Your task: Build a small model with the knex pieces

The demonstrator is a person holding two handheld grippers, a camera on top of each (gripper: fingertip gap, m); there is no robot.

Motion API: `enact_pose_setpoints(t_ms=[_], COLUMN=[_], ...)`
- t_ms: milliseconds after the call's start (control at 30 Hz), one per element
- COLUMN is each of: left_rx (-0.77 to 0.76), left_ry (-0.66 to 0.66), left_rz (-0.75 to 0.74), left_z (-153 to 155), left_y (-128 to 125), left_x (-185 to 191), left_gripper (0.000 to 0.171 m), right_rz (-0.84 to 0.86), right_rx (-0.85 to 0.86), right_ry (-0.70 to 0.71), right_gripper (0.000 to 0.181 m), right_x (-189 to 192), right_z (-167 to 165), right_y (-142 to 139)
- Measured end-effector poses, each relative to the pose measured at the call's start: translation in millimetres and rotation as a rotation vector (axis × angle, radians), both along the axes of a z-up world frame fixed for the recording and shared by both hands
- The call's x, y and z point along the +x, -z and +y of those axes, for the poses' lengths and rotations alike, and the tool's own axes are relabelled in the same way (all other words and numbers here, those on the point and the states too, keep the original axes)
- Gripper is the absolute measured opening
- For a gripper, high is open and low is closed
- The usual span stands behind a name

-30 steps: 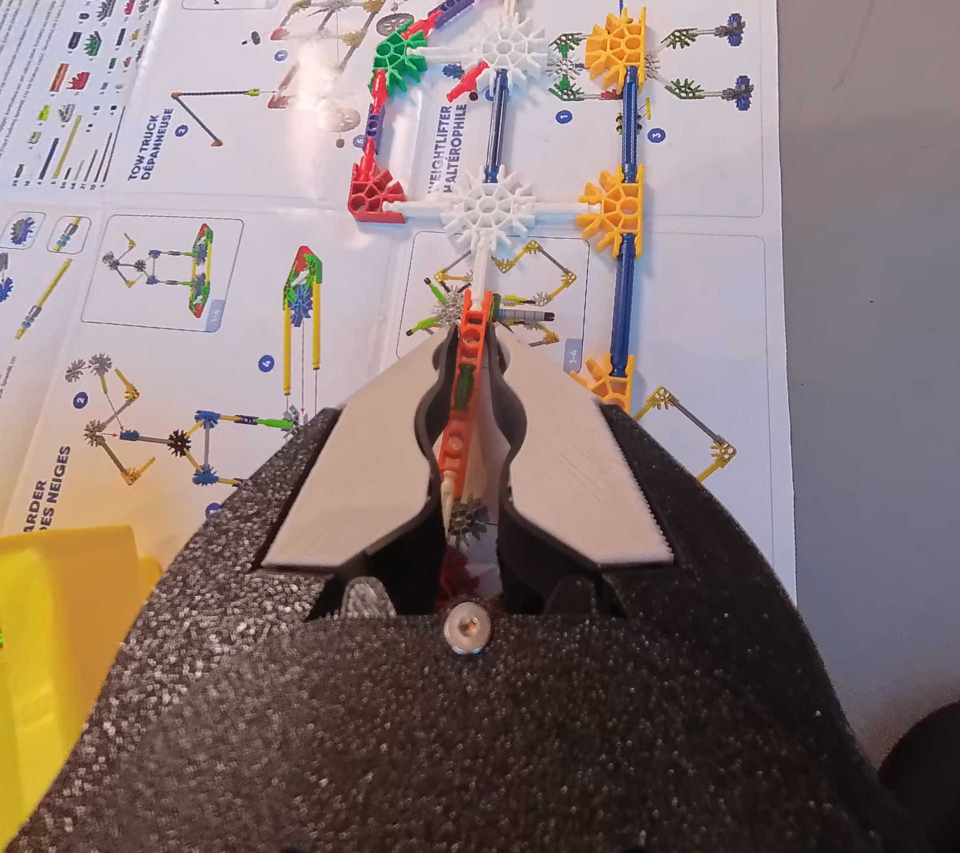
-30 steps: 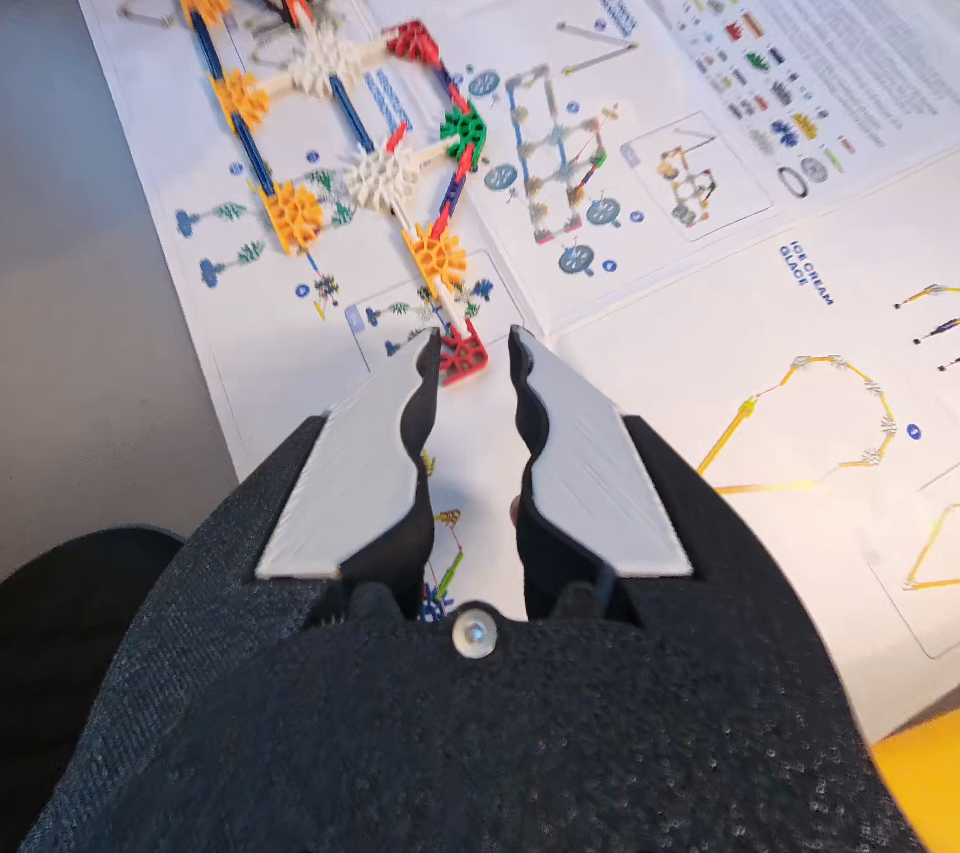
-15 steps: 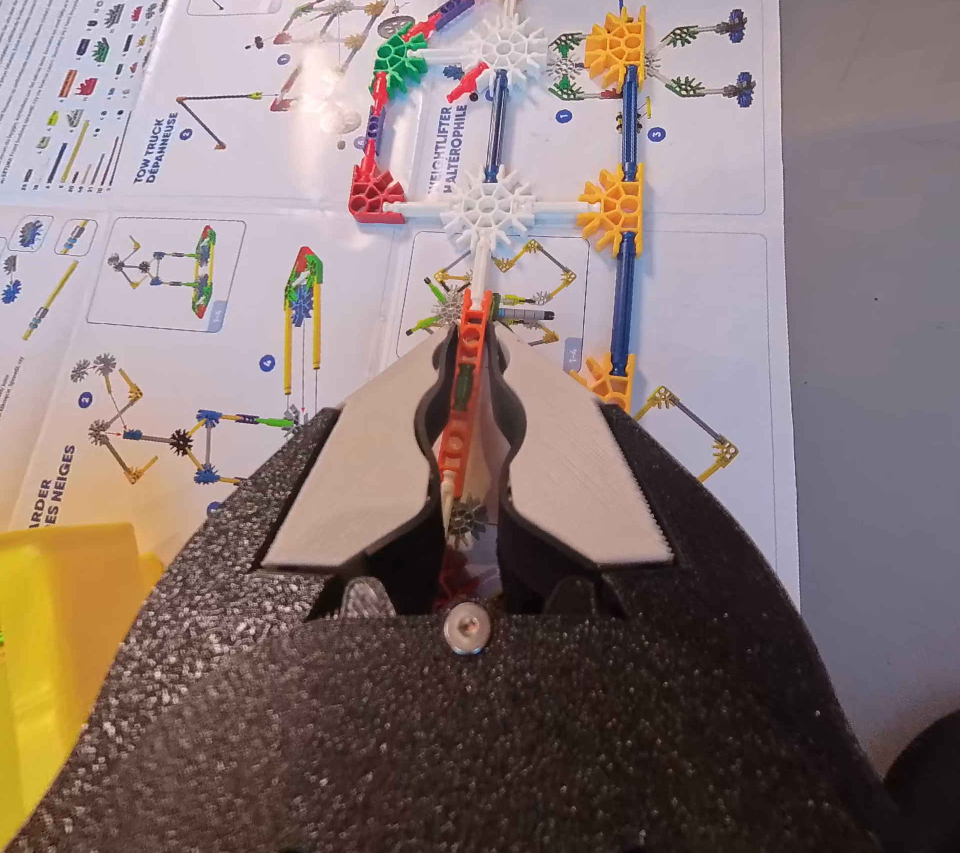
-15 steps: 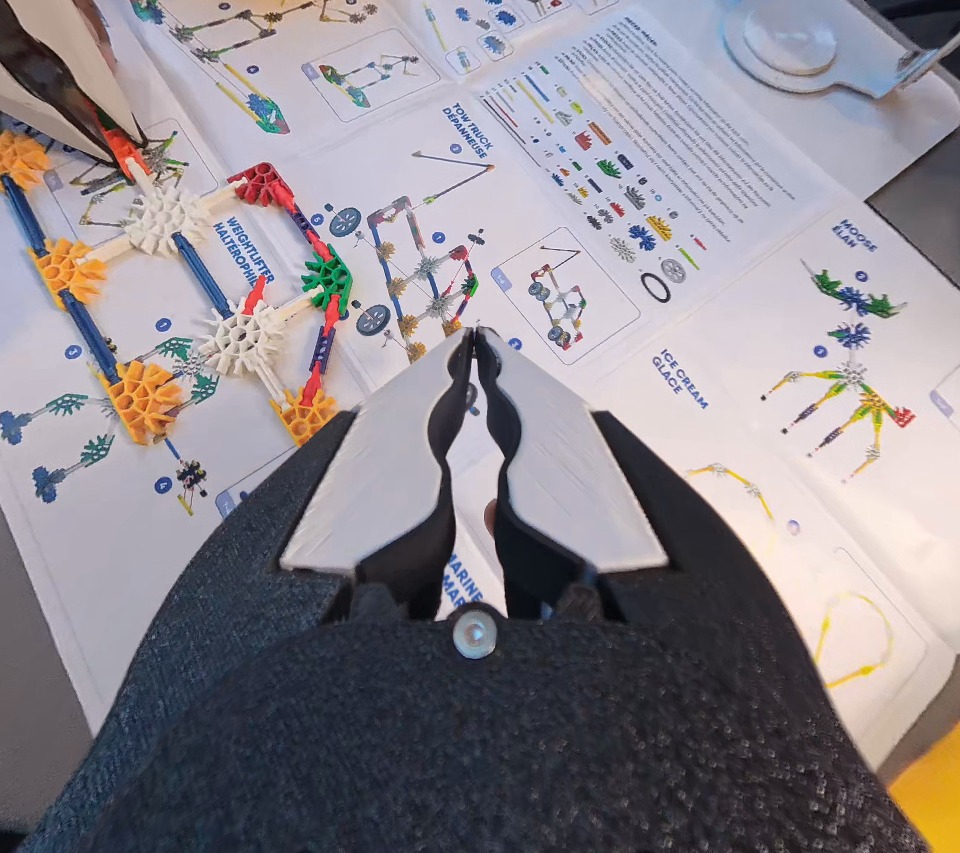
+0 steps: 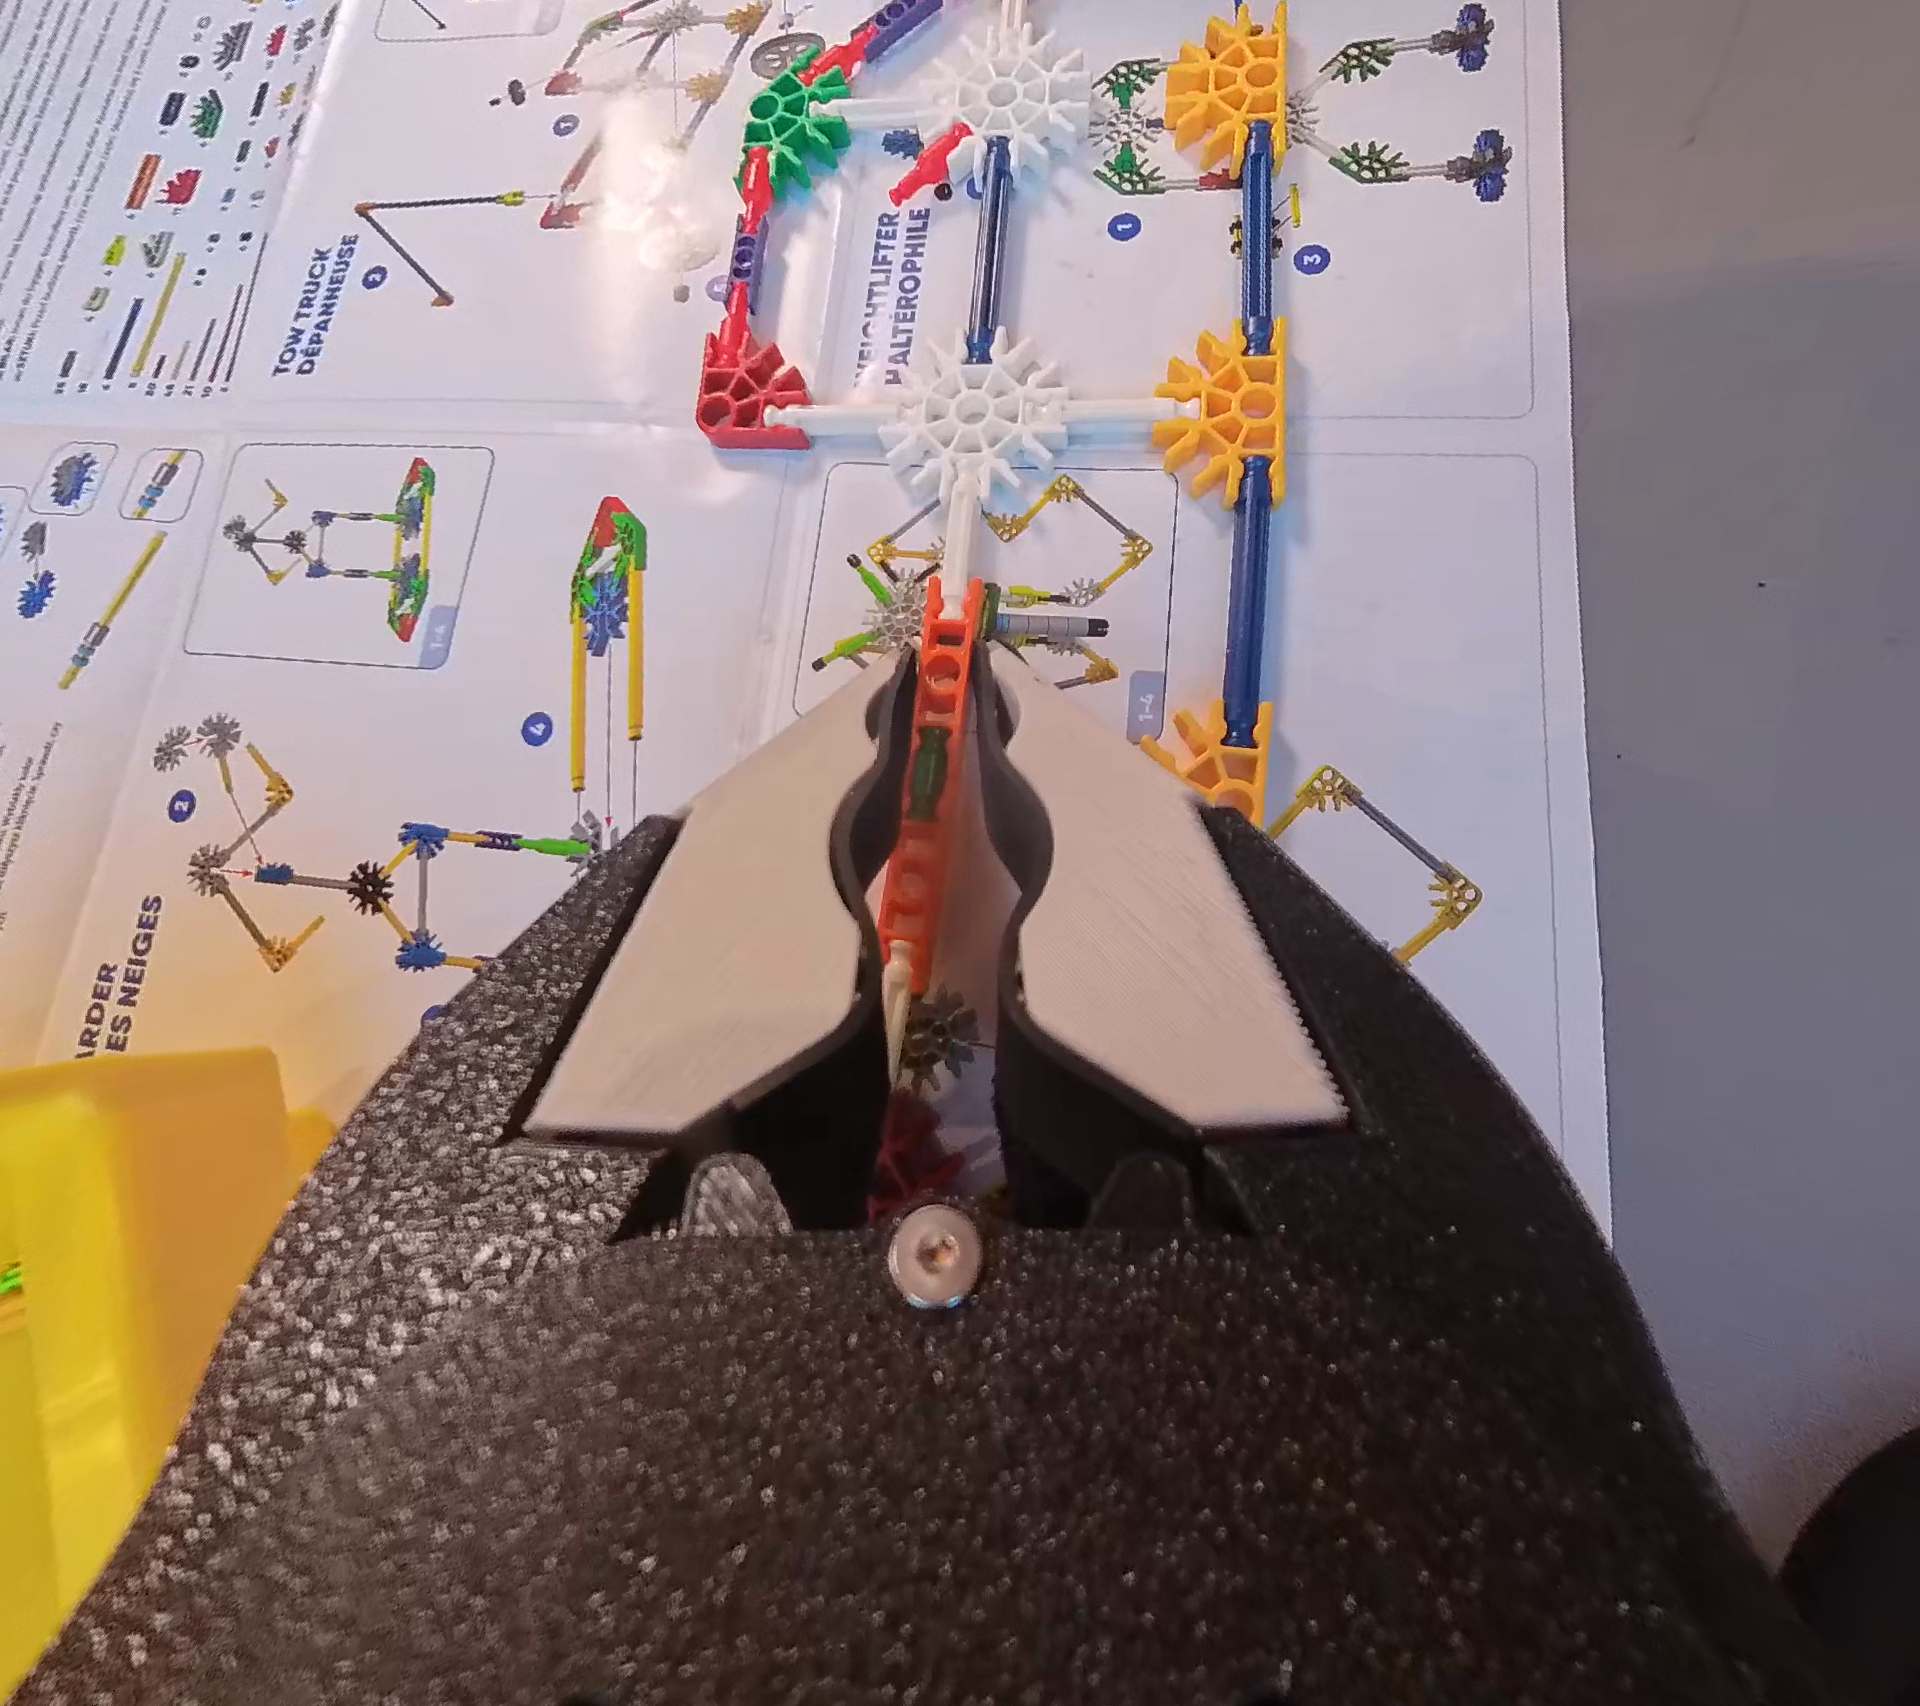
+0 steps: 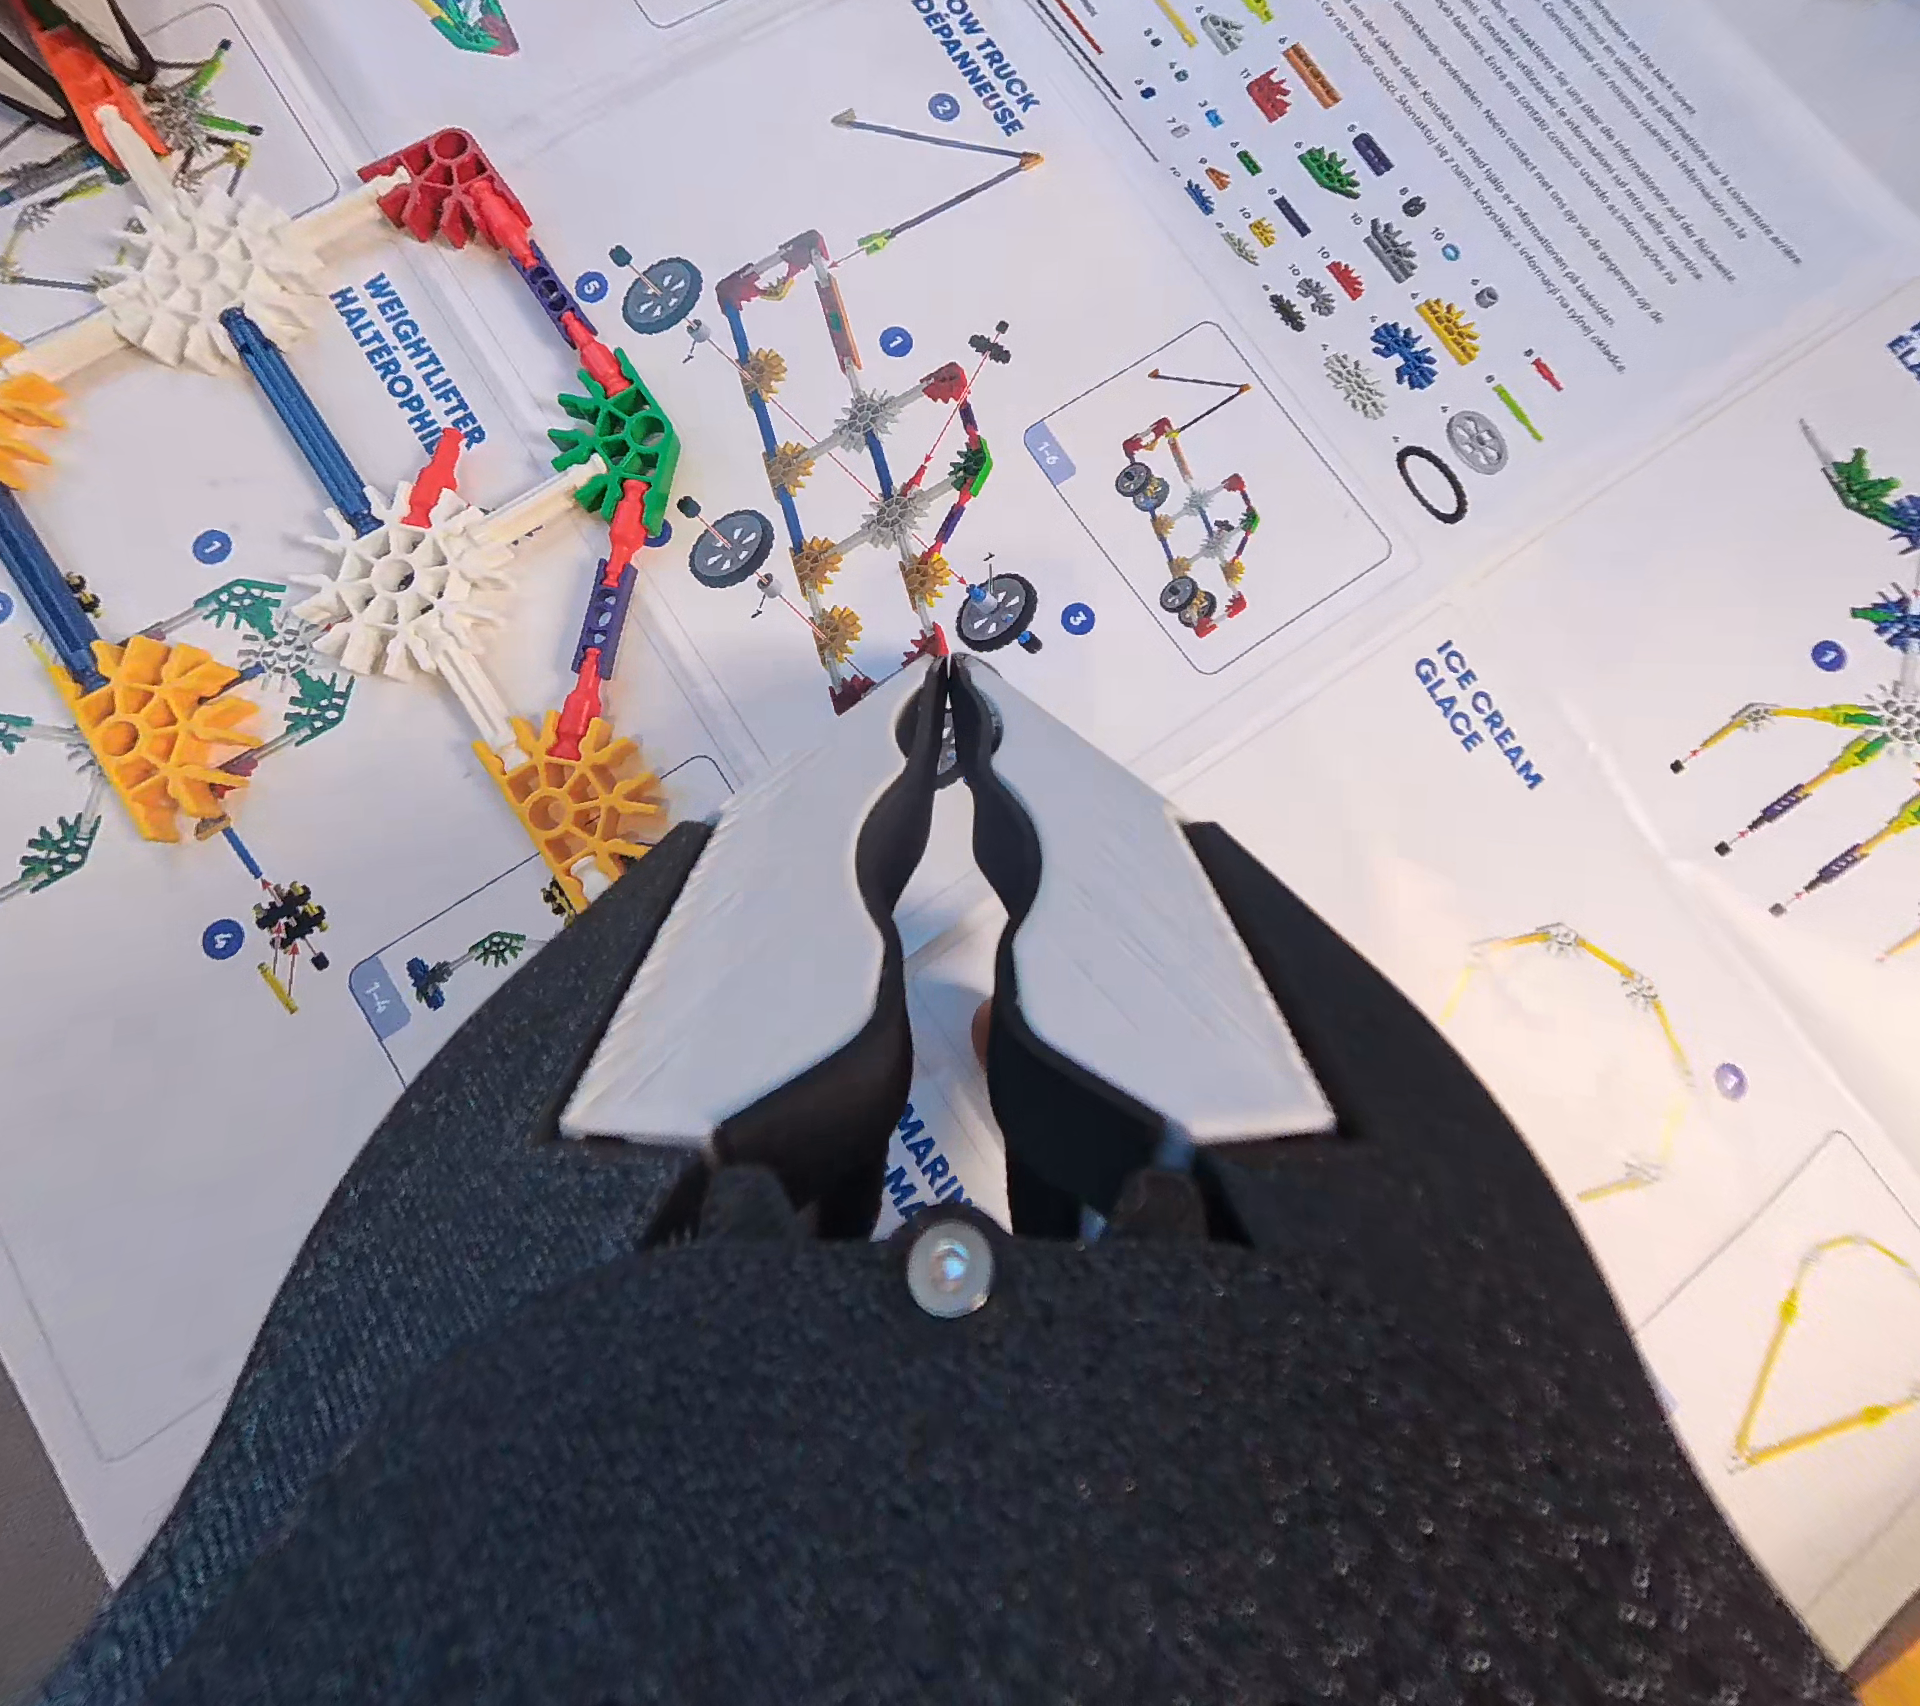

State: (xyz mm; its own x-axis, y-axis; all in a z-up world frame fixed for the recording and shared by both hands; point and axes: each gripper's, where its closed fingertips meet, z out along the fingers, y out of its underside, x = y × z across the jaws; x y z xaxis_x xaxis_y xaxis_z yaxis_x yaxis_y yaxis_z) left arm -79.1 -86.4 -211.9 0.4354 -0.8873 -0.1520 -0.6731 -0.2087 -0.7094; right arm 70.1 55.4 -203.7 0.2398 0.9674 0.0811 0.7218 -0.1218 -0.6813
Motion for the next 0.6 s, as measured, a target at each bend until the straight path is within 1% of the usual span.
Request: enact_pose_setpoints(t_ms=[367,600], left_rx=[-0.009,-0.008], left_ry=[-0.008,-0.011], left_rz=[-0.006,-0.006], left_z=[0,0], left_y=[0,0], left_x=[0,0], left_gripper=[0.009,0.009], right_rz=[-0.018,-0.024], right_rx=[0.023,0.028], right_ry=[-0.067,-0.087], right_gripper=[0.0,0.0], right_x=[2,4], right_z=[-10,-15], right_y=[3,4])
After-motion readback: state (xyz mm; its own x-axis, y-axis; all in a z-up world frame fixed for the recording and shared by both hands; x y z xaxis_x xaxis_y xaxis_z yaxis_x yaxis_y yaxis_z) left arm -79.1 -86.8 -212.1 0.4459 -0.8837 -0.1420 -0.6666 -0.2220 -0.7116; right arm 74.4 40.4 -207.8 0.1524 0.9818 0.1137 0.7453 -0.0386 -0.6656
